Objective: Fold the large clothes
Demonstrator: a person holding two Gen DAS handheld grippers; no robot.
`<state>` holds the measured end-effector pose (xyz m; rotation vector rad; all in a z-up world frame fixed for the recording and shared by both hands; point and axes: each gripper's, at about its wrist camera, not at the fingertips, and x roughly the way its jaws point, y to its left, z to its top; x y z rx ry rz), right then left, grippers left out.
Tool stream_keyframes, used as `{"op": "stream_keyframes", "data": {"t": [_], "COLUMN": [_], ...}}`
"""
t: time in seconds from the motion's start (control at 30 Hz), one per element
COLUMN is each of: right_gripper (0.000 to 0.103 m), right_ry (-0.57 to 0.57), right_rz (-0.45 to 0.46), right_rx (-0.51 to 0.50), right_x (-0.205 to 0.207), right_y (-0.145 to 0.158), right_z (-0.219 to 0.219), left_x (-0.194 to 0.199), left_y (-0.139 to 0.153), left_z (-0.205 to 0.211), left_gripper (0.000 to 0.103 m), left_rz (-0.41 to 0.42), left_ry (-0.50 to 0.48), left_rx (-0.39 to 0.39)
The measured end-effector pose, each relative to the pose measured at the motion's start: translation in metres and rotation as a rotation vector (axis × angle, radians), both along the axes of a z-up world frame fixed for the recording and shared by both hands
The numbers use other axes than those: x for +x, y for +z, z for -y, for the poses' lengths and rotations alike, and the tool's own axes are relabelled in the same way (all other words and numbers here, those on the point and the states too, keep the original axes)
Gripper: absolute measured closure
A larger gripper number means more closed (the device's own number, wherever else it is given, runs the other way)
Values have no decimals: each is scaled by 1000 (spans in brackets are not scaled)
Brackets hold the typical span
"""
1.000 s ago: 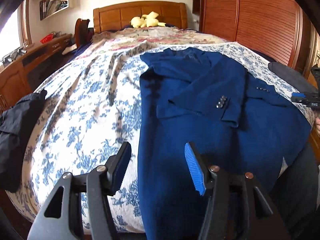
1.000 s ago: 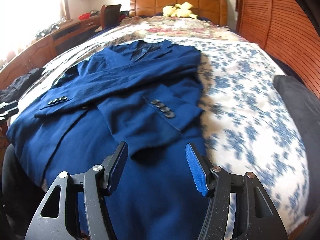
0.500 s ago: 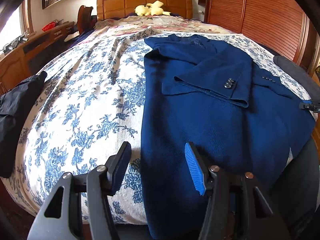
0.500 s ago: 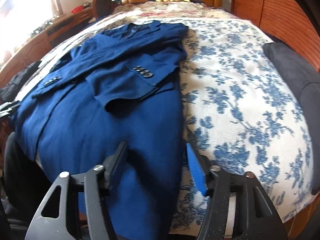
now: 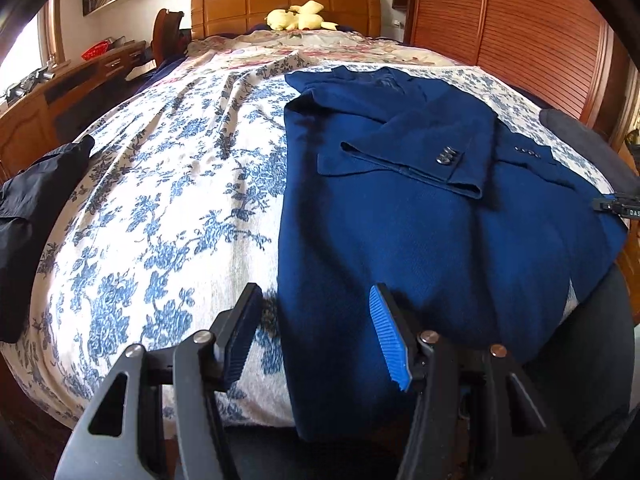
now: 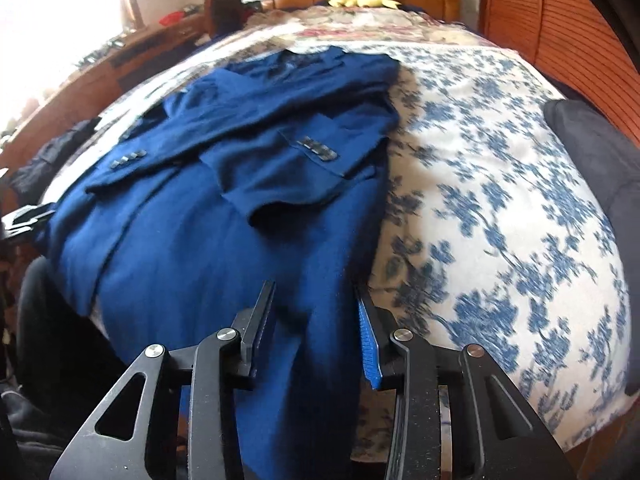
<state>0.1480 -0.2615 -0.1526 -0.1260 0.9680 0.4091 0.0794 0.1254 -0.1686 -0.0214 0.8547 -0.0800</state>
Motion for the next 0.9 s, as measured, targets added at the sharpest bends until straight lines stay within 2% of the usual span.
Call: {"op": "stream_keyframes", "data": {"t": [0.1, 0.33, 0.4, 0.47, 0.57, 0.73, 0.77, 0.83, 0.87, 0.9], "right_gripper": [67, 67, 73, 86, 86, 85, 85, 87, 95, 96], "right_ry": [-13, -5, 17, 39, 69, 58, 57, 56, 59, 66], "right_rz": [-3, -25, -24, -9, 4, -33, -33, -35, -32, -27], "right_rx": [-23, -6, 7, 19, 61, 48, 52, 53, 56, 58], "right_x": [-3, -9, -10, -13, -16, -12, -12, -12, -12, -12], "right_y": [-3, -6, -5, -2, 3, -7, -8, -7, -6, -5], "right_z": [8, 14, 12, 8, 4, 1, 1, 2, 1, 1], "left_x": [-5, -13, -16, -19, -21, -22, -22, -22, -22, -22], "left_y": [1, -2, -2, -2, -3, -6, -6, -2, 2, 7], "left_z": [-2, -7, -7, -6, -4, -3, -3, -1, 0, 2], "left_gripper": [49, 61, 66, 70, 72, 72, 79, 100, 102, 102], "left_rz": [-13, -18, -19, -20, -25, -28, -26, -19, -13, -6], "left_ry": [-11, -11, -16, -25, -28, -19, -20, -28, -26, -28], "left_rx": [-7, -53, -75, -93, -92, -90, -91, -91, -88, -85]}}
